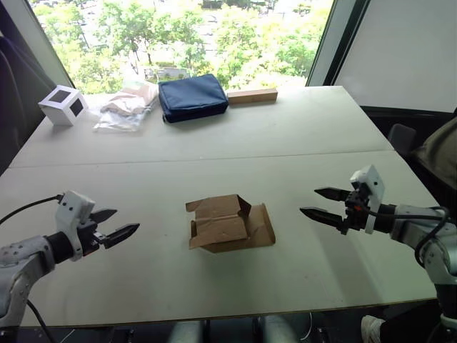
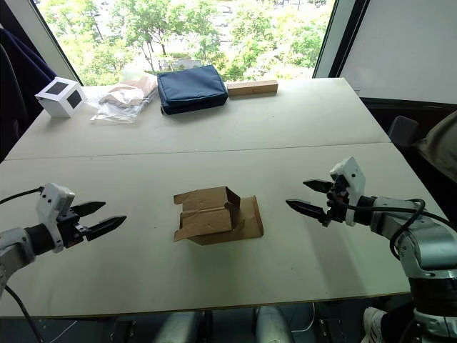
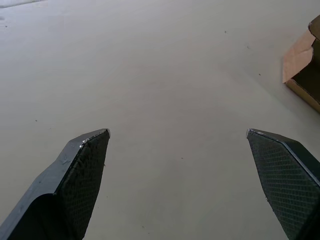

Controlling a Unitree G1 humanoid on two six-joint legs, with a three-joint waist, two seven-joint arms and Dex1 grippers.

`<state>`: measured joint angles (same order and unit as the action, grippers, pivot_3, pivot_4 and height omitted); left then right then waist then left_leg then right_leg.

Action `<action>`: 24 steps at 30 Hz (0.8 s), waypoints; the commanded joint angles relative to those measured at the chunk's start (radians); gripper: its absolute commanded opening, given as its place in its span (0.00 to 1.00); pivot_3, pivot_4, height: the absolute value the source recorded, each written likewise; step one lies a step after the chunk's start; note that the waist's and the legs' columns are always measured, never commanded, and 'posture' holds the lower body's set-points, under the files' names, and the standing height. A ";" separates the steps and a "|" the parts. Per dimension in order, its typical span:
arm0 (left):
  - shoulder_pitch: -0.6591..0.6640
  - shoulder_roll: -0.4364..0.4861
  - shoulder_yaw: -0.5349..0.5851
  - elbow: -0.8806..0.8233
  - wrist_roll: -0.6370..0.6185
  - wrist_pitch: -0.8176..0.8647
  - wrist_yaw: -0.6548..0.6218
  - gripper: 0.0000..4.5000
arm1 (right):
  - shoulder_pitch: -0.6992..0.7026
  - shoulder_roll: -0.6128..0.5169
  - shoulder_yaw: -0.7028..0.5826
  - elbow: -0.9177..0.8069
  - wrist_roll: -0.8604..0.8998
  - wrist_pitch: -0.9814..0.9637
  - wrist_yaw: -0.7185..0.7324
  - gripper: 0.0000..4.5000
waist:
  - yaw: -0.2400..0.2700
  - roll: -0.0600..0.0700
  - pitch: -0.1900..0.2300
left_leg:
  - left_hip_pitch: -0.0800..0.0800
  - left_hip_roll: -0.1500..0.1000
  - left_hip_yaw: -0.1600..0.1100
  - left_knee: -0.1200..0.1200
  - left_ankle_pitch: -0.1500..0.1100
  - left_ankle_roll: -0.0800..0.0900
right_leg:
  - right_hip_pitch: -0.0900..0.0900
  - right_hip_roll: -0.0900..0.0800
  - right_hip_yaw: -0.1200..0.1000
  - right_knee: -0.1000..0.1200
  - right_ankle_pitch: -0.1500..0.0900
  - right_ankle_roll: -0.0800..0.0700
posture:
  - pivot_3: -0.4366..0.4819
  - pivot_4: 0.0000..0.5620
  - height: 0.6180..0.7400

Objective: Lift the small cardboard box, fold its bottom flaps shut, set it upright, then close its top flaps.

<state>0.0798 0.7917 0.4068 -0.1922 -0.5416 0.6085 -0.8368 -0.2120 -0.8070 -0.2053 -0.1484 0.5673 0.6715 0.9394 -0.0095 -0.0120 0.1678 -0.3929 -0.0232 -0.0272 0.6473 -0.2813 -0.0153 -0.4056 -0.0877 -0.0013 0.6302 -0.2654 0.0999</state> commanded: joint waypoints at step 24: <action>-0.278 -0.169 -0.052 0.103 -0.597 0.779 0.089 1.00 | 0.127 -0.064 -0.092 -0.595 0.245 0.211 -0.153 0.99 | 0.005 -0.001 -0.001 | 0.000 -0.001 -0.001 0.002 0.000 0.000 | 0.001 0.001 -0.001 0.001 0.001 0.001 | 0.48 0.27 0.98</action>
<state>-0.1658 0.6470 0.3550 -0.1133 -1.1141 1.3695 -0.7900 -0.0857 -0.8798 -0.2594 -0.6868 0.7623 0.8607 0.8204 -0.0046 -0.0129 0.1671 -0.3926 -0.0237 -0.0280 0.6494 -0.2815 -0.0151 -0.4044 -0.0866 -0.0028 0.6314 -0.2648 0.1010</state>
